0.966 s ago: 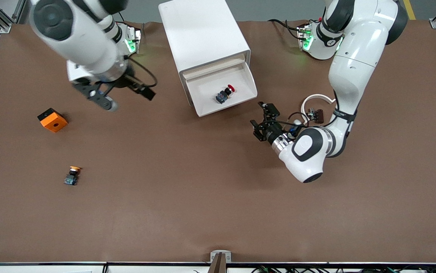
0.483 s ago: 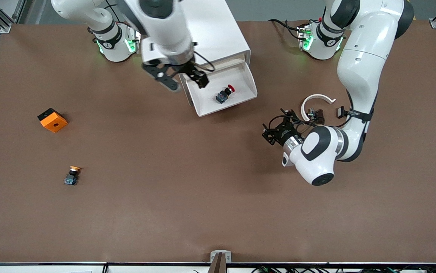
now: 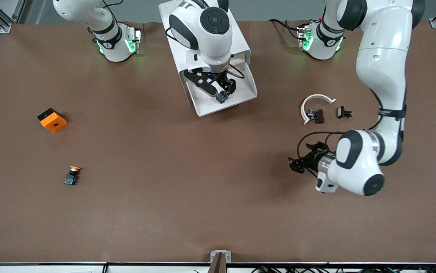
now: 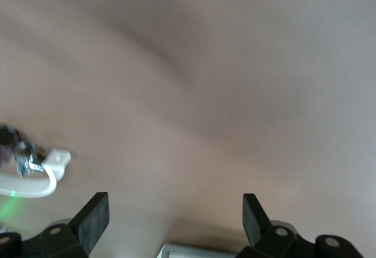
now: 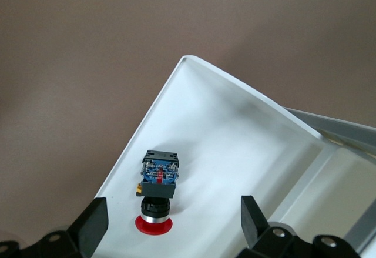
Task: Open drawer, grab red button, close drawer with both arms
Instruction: 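Lift the red button with the right gripper while the left arm returns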
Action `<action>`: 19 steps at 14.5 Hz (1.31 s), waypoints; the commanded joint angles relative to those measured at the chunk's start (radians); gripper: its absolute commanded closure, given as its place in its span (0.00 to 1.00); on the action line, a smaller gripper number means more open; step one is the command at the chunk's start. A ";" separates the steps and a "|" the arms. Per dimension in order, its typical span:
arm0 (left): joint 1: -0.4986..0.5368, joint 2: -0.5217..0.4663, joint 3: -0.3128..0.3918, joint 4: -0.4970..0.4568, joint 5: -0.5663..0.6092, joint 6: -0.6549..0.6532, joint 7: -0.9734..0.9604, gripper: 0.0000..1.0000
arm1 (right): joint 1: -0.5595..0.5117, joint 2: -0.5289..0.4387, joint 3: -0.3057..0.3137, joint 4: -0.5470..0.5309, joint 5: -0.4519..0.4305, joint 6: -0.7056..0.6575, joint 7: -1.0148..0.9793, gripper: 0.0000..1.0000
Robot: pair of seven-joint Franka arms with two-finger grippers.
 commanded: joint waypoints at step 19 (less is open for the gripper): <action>0.116 -0.433 0.138 -0.206 0.345 0.027 0.798 0.00 | 0.041 0.134 -0.014 0.046 -0.023 0.092 0.042 0.00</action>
